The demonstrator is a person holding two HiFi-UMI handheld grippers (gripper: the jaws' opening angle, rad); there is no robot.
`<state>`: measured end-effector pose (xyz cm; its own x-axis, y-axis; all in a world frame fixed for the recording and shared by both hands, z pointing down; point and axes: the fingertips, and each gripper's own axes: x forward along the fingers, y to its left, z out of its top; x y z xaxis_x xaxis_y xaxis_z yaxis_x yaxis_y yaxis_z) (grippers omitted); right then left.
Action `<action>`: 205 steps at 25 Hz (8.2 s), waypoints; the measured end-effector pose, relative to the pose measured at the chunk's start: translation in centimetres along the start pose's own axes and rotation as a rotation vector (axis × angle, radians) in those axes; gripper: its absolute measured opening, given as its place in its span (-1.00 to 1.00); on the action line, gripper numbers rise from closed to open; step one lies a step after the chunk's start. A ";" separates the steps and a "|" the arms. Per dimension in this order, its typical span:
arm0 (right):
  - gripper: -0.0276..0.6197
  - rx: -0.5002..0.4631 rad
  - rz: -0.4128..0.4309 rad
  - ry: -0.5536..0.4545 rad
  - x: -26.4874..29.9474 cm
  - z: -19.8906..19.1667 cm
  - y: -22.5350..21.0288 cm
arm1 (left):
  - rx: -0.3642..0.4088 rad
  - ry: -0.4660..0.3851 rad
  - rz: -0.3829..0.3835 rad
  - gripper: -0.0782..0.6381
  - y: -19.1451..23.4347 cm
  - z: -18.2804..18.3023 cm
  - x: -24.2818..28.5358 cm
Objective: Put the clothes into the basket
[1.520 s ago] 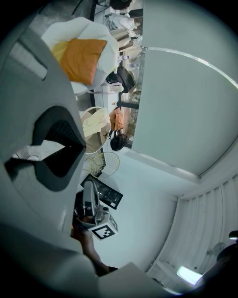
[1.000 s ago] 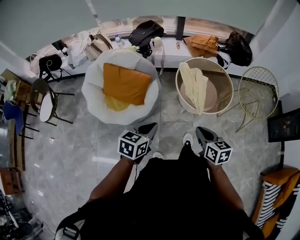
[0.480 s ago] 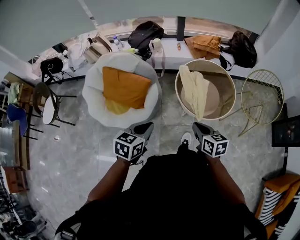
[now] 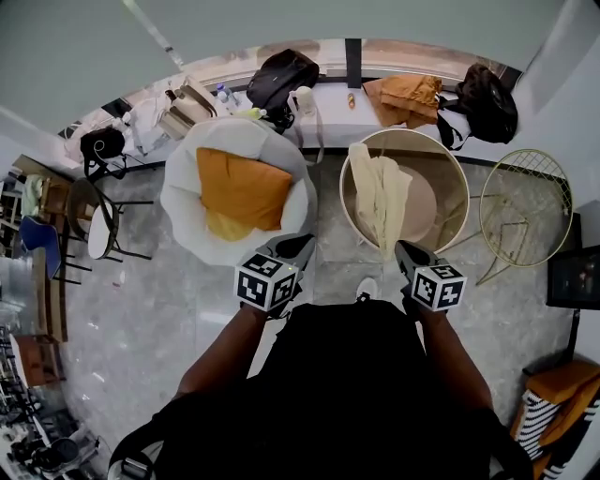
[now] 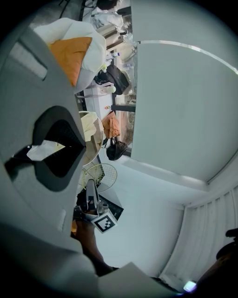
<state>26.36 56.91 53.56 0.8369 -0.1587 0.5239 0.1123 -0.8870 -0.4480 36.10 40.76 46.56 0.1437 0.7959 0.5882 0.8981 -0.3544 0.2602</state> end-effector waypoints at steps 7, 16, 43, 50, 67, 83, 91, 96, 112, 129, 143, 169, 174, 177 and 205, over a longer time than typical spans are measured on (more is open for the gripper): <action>-0.86 0.010 -0.019 0.018 -1.1 1.0 -6.4 | -0.005 0.002 0.011 -0.78 -1.1 3.2 5.9; -0.86 0.048 -0.026 0.090 -0.2 -1.7 -8.5 | -0.026 0.109 -0.003 -0.78 -1.5 0.7 9.3; -0.86 0.037 -0.219 0.441 14.0 -13.2 -15.3 | 0.109 0.394 -0.179 -0.78 9.4 -2.5 23.8; -0.73 0.064 -0.321 0.610 16.1 -20.6 -18.8 | 0.181 0.471 -0.230 -0.78 11.0 -3.5 26.9; -0.18 -0.091 -0.341 0.811 21.8 -29.5 -23.0 | 0.184 0.559 -0.248 -0.78 13.9 -6.3 32.3; -0.57 0.012 -0.309 0.860 22.7 -29.3 -23.6 | 0.168 0.560 -0.246 -0.78 13.6 -6.9 32.4; -0.67 0.068 -0.265 0.786 20.7 -25.7 -21.2 | 0.138 0.511 -0.229 -0.78 12.2 -4.9 30.6; -0.73 0.012 -0.209 0.653 20.8 -19.8 -21.2 | 0.115 0.421 -0.181 -0.78 11.8 -1.8 29.6; -0.78 0.042 -0.048 0.231 19.2 0.7 -14.3 | 0.049 0.165 0.002 -0.78 10.6 4.6 19.0; -0.79 -0.227 0.078 -0.092 8.1 16.2 -5.4 | 0.000 -0.102 0.094 -0.78 6.6 9.2 11.1; -0.79 -0.360 0.172 -0.143 1.0 16.1 -0.4 | -0.040 -0.225 0.153 -0.78 2.6 8.4 5.2; -0.79 -0.460 0.490 -0.031 4.6 10.5 14.0 | -0.196 -0.289 0.404 -0.78 6.0 1.8 -6.7; -0.79 -0.495 0.552 0.023 5.5 6.9 18.5 | -0.242 -0.303 0.454 -0.78 6.5 -1.8 -10.7; -0.79 -0.510 0.586 0.051 5.7 4.7 21.8 | -0.277 -0.311 0.493 -0.78 6.5 -4.9 -14.2; -0.79 -0.747 1.029 0.304 -1.4 -21.7 52.2 | -0.619 -0.478 0.994 -0.78 -2.3 -36.2 -46.0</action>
<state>19.47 1.40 45.14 0.1953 -0.9081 0.3704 -0.9076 -0.3105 -0.2826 12.42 -12.77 46.61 0.8945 0.1064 0.4342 -0.0089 -0.9668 0.2553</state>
